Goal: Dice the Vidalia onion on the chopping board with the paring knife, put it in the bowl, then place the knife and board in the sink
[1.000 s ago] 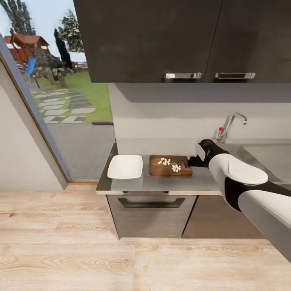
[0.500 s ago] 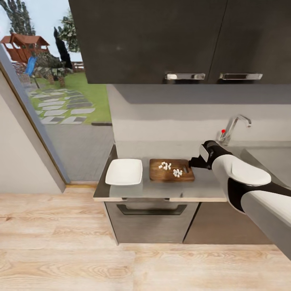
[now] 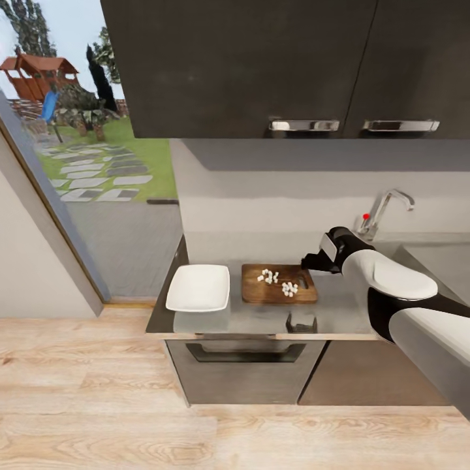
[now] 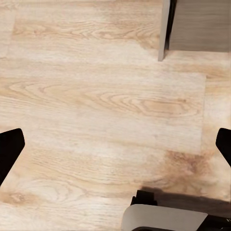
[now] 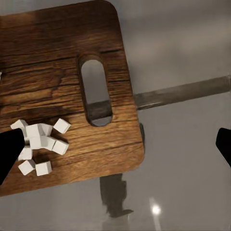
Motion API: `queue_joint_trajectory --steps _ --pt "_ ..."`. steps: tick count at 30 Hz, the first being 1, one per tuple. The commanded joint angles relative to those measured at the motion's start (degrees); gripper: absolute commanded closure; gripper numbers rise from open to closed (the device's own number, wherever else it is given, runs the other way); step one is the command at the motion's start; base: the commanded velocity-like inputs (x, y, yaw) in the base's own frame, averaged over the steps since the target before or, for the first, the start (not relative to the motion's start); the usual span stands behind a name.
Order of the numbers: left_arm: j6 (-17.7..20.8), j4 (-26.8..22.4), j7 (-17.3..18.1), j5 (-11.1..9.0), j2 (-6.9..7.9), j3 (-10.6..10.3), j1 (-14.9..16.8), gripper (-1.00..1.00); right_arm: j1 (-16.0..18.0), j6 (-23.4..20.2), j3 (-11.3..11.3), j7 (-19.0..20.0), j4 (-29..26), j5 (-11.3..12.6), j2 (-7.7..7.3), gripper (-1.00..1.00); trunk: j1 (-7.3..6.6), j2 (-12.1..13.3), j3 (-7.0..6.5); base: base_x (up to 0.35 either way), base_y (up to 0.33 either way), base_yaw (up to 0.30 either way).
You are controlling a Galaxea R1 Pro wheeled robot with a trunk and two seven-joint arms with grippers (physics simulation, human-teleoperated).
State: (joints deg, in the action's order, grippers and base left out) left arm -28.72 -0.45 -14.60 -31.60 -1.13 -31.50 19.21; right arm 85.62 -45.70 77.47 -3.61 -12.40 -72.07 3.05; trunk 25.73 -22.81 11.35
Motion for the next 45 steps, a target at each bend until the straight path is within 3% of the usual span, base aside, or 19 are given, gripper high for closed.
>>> queue_joint_trajectory --steps 1,25,31,45 --pt "-0.1 0.0 -0.3 -0.2 -0.02 -0.5 0.0 -1.0 0.1 -0.1 0.3 -0.4 -0.1 0.2 0.04 -1.0 0.05 -0.1 0.11 0.124 0.0 0.0" --pt "-0.1 0.1 -0.3 -0.2 -0.02 -0.5 0.0 -1.0 0.0 -0.1 0.4 -0.3 -0.1 -0.3 0.19 -1.0 0.05 -0.1 0.11 0.012 0.0 0.0" --pt "-0.1 -0.3 -0.3 -0.2 0.62 -0.5 0.0 -1.0 0.2 1.2 1.5 0.0 -0.7 0.3 1.56 -1.0 0.05 -0.1 0.11 0.0 0.0 0.0" --pt "-0.1 -0.2 -0.3 -0.2 0.26 -0.5 0.0 -1.0 0.3 2.5 -2.8 -0.2 -0.9 0.3 1.43 -1.0 0.05 -0.1 0.11 0.0 0.0 0.0"
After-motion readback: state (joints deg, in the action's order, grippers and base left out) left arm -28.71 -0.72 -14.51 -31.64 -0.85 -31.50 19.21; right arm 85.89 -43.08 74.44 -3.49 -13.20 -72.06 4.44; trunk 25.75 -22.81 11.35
